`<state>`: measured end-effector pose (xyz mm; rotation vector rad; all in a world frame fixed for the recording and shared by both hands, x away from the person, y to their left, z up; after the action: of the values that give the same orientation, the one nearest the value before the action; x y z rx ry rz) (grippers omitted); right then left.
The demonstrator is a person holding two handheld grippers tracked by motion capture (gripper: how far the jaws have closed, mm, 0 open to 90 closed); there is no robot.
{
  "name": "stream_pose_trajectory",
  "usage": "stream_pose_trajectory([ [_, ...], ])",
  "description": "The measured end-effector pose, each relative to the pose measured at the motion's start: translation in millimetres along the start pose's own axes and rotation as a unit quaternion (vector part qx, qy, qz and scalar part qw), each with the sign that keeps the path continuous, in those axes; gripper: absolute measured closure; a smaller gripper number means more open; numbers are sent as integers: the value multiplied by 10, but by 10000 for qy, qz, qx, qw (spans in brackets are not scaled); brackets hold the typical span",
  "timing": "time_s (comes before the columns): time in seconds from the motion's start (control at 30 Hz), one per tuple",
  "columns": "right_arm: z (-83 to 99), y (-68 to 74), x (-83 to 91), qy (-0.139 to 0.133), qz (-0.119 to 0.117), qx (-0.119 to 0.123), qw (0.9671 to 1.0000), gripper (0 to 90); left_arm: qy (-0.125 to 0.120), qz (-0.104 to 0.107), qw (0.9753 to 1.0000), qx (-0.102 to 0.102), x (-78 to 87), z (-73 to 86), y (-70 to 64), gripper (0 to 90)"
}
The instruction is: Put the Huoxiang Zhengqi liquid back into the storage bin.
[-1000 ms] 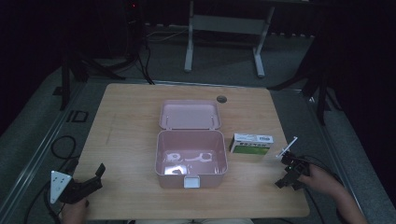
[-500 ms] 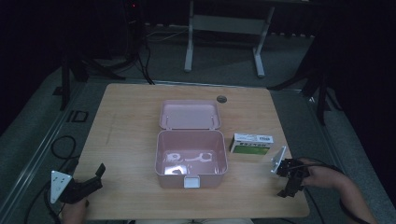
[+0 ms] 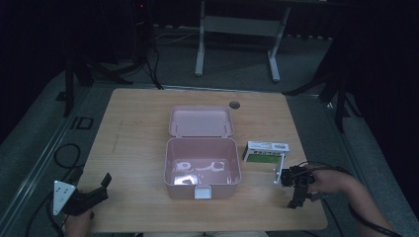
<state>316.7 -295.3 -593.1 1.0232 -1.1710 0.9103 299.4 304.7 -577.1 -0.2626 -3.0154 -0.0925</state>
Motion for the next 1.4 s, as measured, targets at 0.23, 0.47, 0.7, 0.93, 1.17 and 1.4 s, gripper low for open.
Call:
stream_pose_trajectory([
  [0.23,-203,69,39,53,50,164,9998,143,0,4,10000,0,0,0,0,2],
  [0.47,-396,128,40,109,102,529,9985,145,-4,13,10000,-7,1,0,-2,2],
  [0.7,-580,189,77,90,199,776,9967,133,-8,18,10000,-5,1,-1,-2,2],
  [0.93,-719,244,117,-64,334,974,9947,127,-15,33,10000,2,2,-2,-4,2],
  [1.17,-740,228,173,-65,430,895,9950,126,-8,38,10000,-16,2,-1,-6,2],
  [1.4,-758,231,254,-54,384,855,9956,122,-5,40,10000,-15,1,-1,-6,2],
])
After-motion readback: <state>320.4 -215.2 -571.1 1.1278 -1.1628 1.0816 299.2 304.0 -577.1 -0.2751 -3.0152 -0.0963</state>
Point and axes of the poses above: each handheld gripper's, and its own axes: x roughly backward along the jaws, z roughly out of its underside, y roughly to its left, the point moved 10 cm from there along -x, roughly forward along the jaws, and after that the axes turned 9 degrees about -x, right-handed, at the moved point
